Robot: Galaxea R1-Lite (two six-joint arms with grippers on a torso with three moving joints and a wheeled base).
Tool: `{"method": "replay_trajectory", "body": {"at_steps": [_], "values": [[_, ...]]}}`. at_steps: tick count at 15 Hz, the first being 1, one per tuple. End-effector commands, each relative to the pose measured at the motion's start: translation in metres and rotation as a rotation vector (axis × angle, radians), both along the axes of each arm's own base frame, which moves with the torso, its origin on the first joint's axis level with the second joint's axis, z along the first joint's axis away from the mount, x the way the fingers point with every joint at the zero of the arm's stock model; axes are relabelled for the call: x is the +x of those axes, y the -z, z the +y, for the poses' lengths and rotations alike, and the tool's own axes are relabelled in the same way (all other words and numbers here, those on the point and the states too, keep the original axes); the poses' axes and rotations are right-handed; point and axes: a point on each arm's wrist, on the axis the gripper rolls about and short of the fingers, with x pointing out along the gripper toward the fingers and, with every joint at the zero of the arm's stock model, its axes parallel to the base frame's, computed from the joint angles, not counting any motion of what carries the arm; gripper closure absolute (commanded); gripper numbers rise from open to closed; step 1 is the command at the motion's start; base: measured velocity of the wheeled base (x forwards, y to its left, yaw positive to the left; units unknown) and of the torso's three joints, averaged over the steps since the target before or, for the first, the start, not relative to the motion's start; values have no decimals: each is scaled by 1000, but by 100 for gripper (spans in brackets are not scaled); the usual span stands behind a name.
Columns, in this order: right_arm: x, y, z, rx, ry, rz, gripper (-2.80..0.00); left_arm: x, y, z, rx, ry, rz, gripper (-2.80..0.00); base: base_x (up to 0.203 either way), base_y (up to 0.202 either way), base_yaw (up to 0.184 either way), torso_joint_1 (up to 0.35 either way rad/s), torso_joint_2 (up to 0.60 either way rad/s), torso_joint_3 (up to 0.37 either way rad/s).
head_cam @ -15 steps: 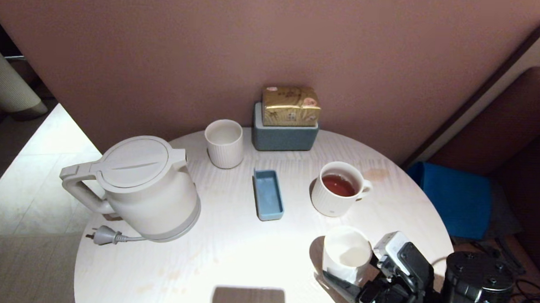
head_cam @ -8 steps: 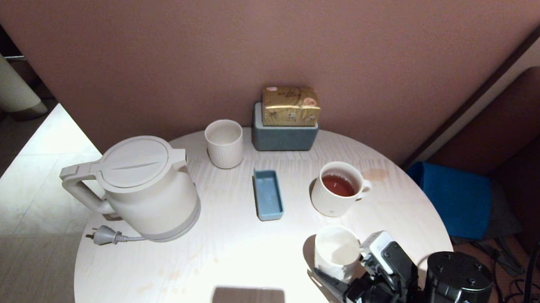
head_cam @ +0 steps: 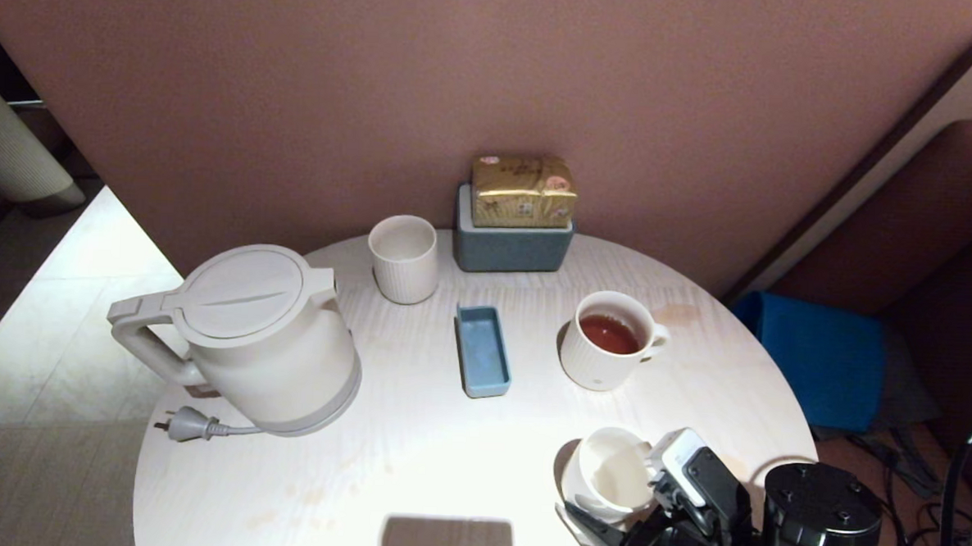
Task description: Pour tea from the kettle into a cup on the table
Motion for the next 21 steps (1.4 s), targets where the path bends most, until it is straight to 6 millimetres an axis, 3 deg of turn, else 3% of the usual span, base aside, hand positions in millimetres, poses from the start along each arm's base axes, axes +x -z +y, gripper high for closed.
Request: {"method": "replay_trajectory", "body": {"at_steps": [1,10,15,18,20,21], "values": [[-1,-1,-1,4,0,-7,-280,0,0,0,0,0,-1,0,0,0,0,0,0,0],[-30,-30,-32,29,48,-52,-280,0,0,0,0,0,0,0,0,0,0,0,0,0],[-59,-65,-57,7,82,-32,-280,0,0,0,0,0,-1,0,0,0,0,0,0,0],[-88,-81,-83,-108,134,112,-280,0,0,0,0,0,-1,0,0,0,0,0,0,0],[-105,-104,-100,-111,231,79,-280,0,0,0,0,0,1,0,0,0,0,0,0,0],[-111,-113,-107,-129,362,26,-280,0,0,0,0,0,-1,0,0,0,0,0,0,0]]}}
